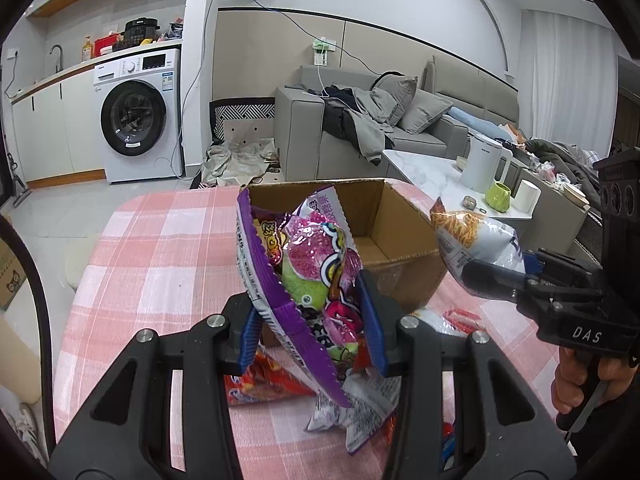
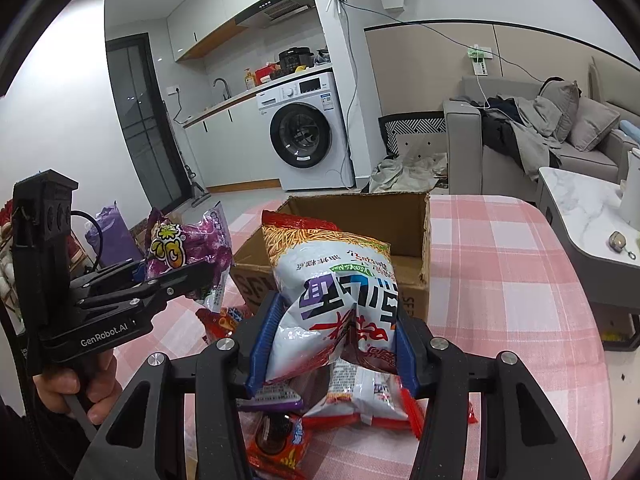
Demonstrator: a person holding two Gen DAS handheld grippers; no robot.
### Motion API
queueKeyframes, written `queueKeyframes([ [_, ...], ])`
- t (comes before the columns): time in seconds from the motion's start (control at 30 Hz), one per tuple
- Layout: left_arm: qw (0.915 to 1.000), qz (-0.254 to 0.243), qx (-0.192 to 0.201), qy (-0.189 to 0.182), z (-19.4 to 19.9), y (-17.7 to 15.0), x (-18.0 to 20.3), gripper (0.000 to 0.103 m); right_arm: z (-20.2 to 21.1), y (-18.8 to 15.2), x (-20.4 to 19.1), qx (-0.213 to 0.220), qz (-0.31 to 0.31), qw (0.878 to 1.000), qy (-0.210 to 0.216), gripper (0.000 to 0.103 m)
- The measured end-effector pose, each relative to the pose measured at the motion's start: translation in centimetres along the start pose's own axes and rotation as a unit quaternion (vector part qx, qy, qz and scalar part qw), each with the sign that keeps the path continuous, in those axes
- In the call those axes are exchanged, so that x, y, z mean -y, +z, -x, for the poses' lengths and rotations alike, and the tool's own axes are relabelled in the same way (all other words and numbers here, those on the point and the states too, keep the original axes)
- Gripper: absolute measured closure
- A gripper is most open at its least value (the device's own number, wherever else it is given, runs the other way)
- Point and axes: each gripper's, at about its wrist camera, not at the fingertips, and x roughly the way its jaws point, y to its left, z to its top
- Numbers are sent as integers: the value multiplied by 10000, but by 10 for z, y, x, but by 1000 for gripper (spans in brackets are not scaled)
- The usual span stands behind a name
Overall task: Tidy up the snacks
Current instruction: 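Lift both held bags and carry them over the open cardboard box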
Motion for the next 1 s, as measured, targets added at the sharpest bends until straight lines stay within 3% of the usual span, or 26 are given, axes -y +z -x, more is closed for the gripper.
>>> queueKeyframes([
  [0.47,9999,-42,-103,90,-41,31,-3,63,-28,24,3,-44,-107,9999,13,51],
  [1.0,9992,-155,-291,239,-90,43,-7,63,-59,42,12,-160,-280,9995,29,51],
])
